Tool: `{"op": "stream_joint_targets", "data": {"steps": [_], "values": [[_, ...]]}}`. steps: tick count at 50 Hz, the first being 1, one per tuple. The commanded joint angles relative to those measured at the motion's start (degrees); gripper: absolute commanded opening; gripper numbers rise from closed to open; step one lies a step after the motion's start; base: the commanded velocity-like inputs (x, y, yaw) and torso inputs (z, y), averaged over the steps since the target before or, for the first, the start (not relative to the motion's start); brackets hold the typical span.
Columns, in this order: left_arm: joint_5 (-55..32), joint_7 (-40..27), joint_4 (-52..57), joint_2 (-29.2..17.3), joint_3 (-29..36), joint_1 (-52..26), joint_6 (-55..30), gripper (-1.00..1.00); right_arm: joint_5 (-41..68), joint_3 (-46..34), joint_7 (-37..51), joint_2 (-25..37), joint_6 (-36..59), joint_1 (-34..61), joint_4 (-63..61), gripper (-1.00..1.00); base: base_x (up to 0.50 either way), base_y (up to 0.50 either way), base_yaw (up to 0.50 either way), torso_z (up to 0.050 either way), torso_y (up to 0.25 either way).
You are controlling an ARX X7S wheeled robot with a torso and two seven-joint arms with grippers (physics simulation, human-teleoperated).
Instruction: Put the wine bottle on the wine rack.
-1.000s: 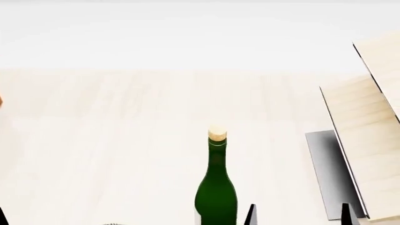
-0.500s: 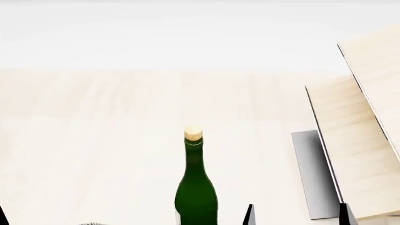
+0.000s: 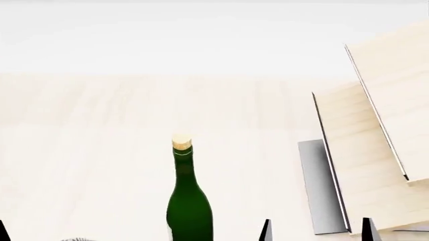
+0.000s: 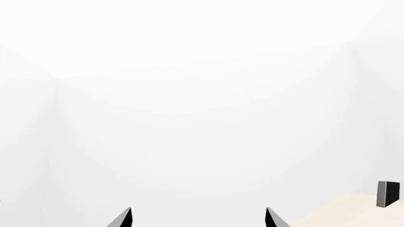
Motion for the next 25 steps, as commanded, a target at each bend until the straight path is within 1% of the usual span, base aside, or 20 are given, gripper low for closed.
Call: {"op": "stream_joint_targets", "data": {"steps": [1,25], "values": [[0.0,-0.3,-0.1,-0.3,0.2,-0.2,0.0,1.0,0.1,-0.2,0.2,0.3,0.0,0.1,0.0,1.0,0.0,-0.09,0.0,0.0,0.0],[0.2,-0.9,-0.5,-0.7,0.8,-0.3,0.1,1.0,-0.1,-0.6,0.7,0.7,0.0,0.2,0.3,1.0,0.0,-0.09,0.0,0.0,0.0]]}}
